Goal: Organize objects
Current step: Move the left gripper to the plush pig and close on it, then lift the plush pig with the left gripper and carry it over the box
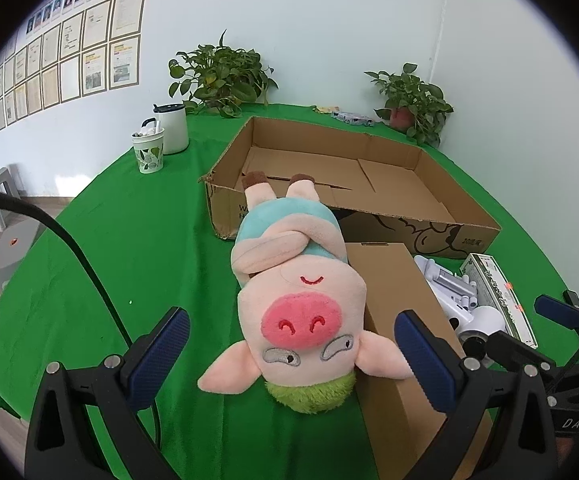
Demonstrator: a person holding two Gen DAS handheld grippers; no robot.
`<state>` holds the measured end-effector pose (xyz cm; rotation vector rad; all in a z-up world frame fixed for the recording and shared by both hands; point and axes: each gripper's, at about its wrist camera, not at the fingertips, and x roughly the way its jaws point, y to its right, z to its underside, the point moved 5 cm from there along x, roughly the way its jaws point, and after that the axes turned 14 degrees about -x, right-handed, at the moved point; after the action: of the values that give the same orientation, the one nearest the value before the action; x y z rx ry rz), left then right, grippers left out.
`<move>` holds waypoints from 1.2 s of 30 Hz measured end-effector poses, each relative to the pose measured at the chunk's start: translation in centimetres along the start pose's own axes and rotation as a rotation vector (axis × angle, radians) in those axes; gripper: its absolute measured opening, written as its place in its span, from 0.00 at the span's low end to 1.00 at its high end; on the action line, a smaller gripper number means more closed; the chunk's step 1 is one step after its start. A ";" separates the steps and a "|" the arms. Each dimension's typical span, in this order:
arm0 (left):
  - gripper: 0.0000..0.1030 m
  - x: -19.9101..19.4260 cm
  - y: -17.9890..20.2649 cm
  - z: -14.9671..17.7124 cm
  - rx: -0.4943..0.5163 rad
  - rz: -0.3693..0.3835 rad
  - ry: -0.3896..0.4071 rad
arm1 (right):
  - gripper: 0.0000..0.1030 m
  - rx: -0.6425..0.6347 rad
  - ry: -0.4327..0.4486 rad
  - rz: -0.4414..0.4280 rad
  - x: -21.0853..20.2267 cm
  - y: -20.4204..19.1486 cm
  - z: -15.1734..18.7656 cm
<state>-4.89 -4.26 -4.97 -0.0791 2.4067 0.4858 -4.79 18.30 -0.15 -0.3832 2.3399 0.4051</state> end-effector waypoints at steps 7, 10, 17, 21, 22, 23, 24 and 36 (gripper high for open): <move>0.99 -0.2 -0.1 -0.1 -0.002 0.020 0.002 | 0.99 -0.003 0.014 -0.006 -0.3 0.0 -0.3; 0.99 -0.1 -0.4 -0.2 -0.012 0.017 0.004 | 0.99 -0.005 0.030 -0.041 -0.5 -0.1 -0.2; 0.99 2.7 -1.3 0.7 -0.033 0.012 -0.112 | 0.99 0.030 0.159 -0.366 -3.1 -0.1 -1.4; 0.97 4.7 -2.3 2.1 -0.091 0.037 -0.192 | 0.99 0.039 0.189 -0.443 -3.7 0.1 -3.2; 0.96 5.0 -2.8 2.2 -0.115 0.042 -0.201 | 0.99 0.040 0.186 -0.461 -3.6 0.1 -3.7; 0.96 5.2 -3.0 2.2 -0.134 0.068 -0.204 | 0.97 0.039 0.184 -0.480 -3.4 -0.1 -4.1; 0.91 5.4 -3.1 2.2 -0.147 0.090 -0.209 | 0.95 0.036 0.179 -0.494 -3.2 -0.4 -4.6; 0.50 3.5 -3.0 2.7 -0.089 0.141 -0.200 | 0.94 0.012 -0.113 -0.557 7.0 -7.6 -11.2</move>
<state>-5.44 -5.84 -10.03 0.0964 2.2039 0.6350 -13.56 5.91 1.33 -0.9470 2.0150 0.1368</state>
